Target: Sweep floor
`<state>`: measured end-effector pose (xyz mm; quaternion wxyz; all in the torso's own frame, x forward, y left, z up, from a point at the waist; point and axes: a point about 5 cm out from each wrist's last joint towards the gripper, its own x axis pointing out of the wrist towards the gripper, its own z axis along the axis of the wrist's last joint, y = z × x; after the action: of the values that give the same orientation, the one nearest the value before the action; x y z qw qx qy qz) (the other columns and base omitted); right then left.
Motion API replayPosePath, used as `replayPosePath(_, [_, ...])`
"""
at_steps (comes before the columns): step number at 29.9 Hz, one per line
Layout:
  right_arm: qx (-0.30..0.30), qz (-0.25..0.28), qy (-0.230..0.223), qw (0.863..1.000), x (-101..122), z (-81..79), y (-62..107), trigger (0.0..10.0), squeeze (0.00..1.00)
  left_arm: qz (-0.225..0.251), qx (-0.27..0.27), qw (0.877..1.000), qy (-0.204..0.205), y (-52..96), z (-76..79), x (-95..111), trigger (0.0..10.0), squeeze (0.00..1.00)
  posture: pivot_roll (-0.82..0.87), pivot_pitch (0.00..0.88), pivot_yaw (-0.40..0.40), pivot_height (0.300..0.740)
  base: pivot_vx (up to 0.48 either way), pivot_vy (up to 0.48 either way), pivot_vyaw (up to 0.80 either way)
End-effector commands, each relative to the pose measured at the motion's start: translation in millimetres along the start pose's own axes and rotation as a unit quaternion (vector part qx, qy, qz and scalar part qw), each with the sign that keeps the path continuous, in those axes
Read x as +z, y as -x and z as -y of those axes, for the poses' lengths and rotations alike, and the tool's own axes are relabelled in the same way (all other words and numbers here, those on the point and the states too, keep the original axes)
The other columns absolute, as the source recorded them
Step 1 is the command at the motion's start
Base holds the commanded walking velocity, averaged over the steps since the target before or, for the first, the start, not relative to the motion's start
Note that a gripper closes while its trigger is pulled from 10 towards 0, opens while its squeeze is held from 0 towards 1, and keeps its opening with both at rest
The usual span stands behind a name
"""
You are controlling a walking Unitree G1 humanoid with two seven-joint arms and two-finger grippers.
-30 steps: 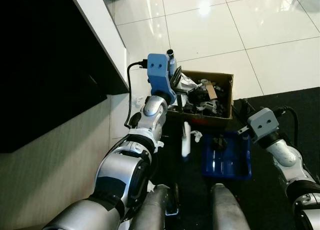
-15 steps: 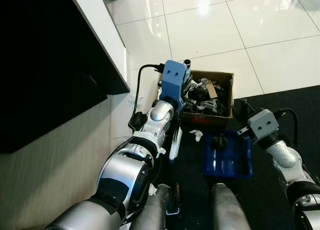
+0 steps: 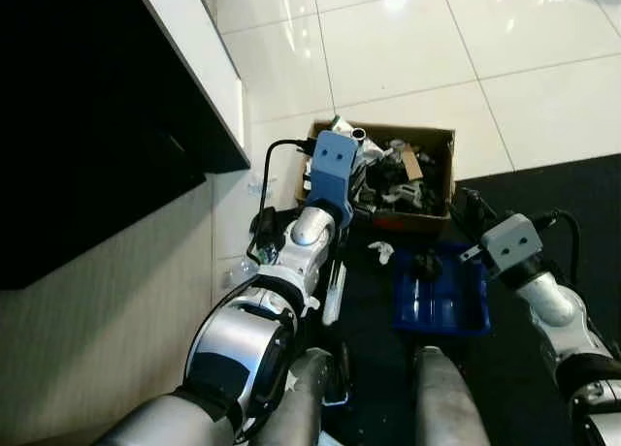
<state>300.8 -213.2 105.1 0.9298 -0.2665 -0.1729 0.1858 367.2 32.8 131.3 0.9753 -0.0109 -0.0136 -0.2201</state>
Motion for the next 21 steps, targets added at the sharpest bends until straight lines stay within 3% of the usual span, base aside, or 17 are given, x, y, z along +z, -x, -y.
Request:
replayPosePath(1, [0.027, -0.028, 0.001, 0.999, -9, -10.8, 10.3, 10.0, 0.00, -0.004, -0.033, 0.998, 0.062, -1.8, 59.2, -7, 10.0, 0.00, -0.20, 0.361, 0.175, 0.740, 0.000, 0.000, 0.00])
replayPosePath(6, [0.021, -0.030, 0.002, 0.999, -9, -7.3, 10.4, 10.0, 0.00, 0.013, 0.000, 0.997, 0.077, -7.2, 57.0, 5, 10.0, 0.00, -0.21, 0.355, 0.175, 0.740, 0.000, 0.000, 0.00])
replayPosePath(10, [0.019, -0.030, 0.004, 0.999, -9, -5.5, 10.4, 10.0, 0.00, 0.028, 0.025, 0.991, 0.130, -12.3, 55.1, 16, 10.0, 0.00, -0.21, 0.350, 0.174, 0.740, 0.000, 0.000, 0.00])
replayPosePath(21, [0.020, -0.027, 0.004, 0.999, -7, -6.6, 9.4, 10.0, 0.00, 0.029, 0.004, 0.989, 0.142, -10.5, 69.4, 13, 10.0, 0.00, -0.21, 0.356, 0.173, 0.740, 0.000, 0.000, 0.00])
